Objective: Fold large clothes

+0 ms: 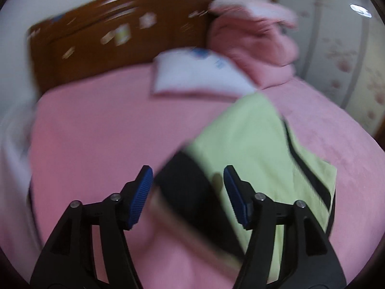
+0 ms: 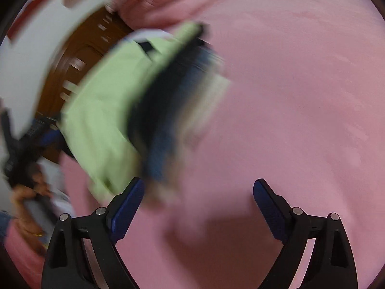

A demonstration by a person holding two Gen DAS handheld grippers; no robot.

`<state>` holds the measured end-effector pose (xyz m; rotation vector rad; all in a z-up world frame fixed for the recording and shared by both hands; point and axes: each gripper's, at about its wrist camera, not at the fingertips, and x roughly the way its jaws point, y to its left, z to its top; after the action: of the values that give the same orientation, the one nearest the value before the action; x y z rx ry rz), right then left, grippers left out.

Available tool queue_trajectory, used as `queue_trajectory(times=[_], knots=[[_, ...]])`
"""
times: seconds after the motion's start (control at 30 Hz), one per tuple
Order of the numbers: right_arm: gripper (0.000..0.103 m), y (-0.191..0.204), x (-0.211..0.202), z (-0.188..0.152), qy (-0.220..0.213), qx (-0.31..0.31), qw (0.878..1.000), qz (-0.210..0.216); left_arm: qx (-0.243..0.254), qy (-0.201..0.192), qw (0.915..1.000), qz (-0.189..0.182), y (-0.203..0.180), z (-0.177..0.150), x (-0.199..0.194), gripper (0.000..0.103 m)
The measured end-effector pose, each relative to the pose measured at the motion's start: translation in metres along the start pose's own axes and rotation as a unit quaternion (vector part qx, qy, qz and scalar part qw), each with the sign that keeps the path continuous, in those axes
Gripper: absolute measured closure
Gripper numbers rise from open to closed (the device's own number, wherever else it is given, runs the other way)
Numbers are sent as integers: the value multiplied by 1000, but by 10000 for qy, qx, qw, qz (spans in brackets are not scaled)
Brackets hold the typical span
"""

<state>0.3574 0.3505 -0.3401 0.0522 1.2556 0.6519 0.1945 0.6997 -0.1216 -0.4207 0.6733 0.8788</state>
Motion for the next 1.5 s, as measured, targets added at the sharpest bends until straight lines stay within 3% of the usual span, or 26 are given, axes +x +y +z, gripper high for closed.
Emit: queue_trajectory(times=[0.07,0.17,0.4,0.53,0.63,0.7,0.8,0.9,1.0,1.07,1.17,1.23,1.37,1.47,1.5], knots=[[10,-24,-18,-30,321,-139,9979,-552,-326,438,9985,43,2,-30,-22,44],[7,-68,-60,-84,411,11,9921,-1188,-627,501,9967,-108,-6,-95,-74,44],[2,-184,-196,-219,507,592,9826,-1686,400,1033,9936,-217,-74,-248,-214,44],[1,-229,-284,-275,325,553,9769,-2036,744,1560,9828,-656,-116,-319,-296,44],[1,-244,-332,-302,167,450,9739,-2219,1527,1805,9665,-1004,-162,-359,-343,43],[1,-251,-363,-320,16,454,9721,-2299,2113,1771,9545,-1133,-192,-374,-372,43],[1,-260,-400,-340,-152,589,9713,-2301,3102,1518,9299,-1270,-232,-396,-418,43],[1,-266,-426,-354,-235,810,9715,-2215,3531,1691,9078,-1503,-255,-405,-446,43],[1,-276,-454,-367,-345,1232,9699,-2072,3695,1787,8957,-1713,-272,-403,-460,43],[1,-288,-477,-369,-367,1620,9680,-1881,3725,1834,8918,-1795,-282,-396,-469,43],[1,-293,-504,-369,-407,2023,9657,-1577,3478,2155,8945,-1801,-292,-392,-484,43],[1,-292,-523,-363,-404,2206,9637,-1447,3410,2275,8920,-1903,-298,-387,-494,43],[1,-280,-556,-352,-678,2066,9652,-1451,3799,1806,8772,-2313,-303,-380,-525,43],[1,-261,-575,-350,-868,1884,9617,-1791,3873,1632,8733,-2463,-298,-374,-537,39],[1,-256,-580,-350,-909,1870,9598,-1888,3860,1595,8730,-2519,-295,-370,-540,33]])
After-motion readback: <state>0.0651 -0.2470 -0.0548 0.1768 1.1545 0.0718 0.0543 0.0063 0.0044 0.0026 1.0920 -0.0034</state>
